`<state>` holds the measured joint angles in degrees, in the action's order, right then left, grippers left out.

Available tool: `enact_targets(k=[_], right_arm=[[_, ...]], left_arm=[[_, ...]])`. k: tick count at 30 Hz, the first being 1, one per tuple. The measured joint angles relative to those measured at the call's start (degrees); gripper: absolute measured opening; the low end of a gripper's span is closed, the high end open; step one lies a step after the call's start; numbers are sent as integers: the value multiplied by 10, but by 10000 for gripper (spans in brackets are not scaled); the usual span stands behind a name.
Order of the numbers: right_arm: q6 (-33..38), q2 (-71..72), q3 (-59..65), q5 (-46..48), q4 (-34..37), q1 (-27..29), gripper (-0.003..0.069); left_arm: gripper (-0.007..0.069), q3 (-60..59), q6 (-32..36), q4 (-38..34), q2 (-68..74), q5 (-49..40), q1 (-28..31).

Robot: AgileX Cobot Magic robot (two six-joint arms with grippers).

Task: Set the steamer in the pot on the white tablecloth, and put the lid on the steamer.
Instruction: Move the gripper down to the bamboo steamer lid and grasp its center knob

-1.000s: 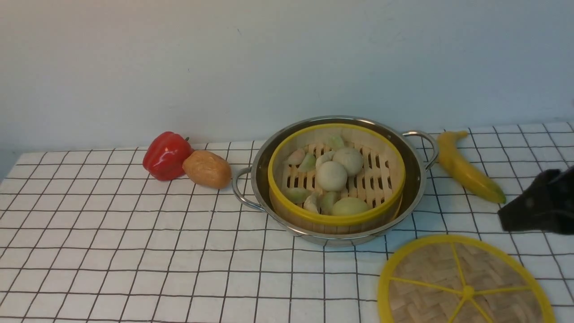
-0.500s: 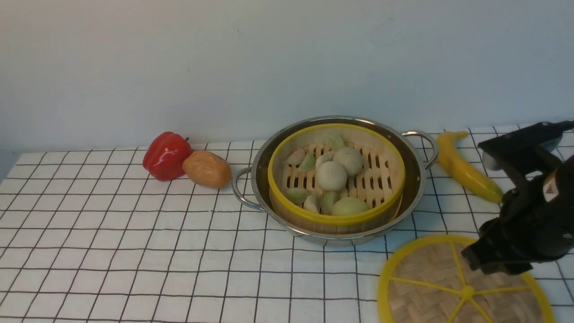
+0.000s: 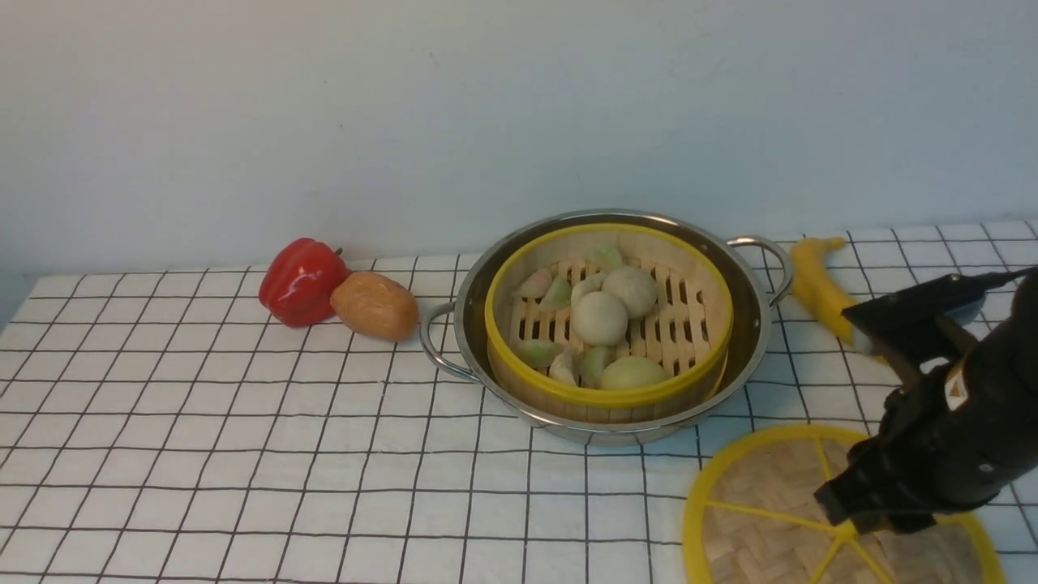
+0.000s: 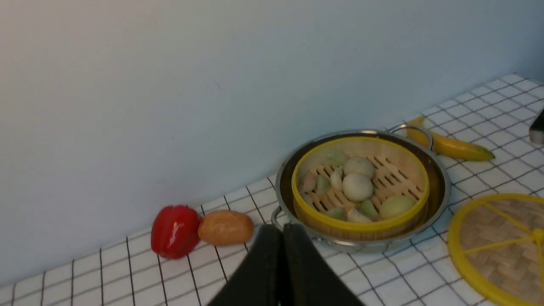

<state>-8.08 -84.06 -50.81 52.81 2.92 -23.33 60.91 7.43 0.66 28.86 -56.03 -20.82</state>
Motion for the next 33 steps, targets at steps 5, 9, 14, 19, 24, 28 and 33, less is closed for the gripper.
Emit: enact_targets(k=[5,9,14,19,24,28,33], right_arm=[[0,-16,0,-24,12,0,243],[0,-36,0,-33,13,0,243],[0,-66,0,-44,13,0,243],[0,-103,0,-49,5,0,243],[-4,-109,-3,-48,-8,0,190],[-5,-106,-13,-19,-14,-1,148],[-5,-76,-39,83,-18,-1,148]], left_arm=[[-23,-144,-2,15,-43,37,0],[-23,-225,6,13,-52,76,0],[-23,-268,7,1,-52,125,0],[-23,-273,8,0,-53,154,0],[-22,-274,8,1,-53,155,0],[-22,-274,8,1,-53,155,0],[-22,-275,8,4,-53,155,0]])
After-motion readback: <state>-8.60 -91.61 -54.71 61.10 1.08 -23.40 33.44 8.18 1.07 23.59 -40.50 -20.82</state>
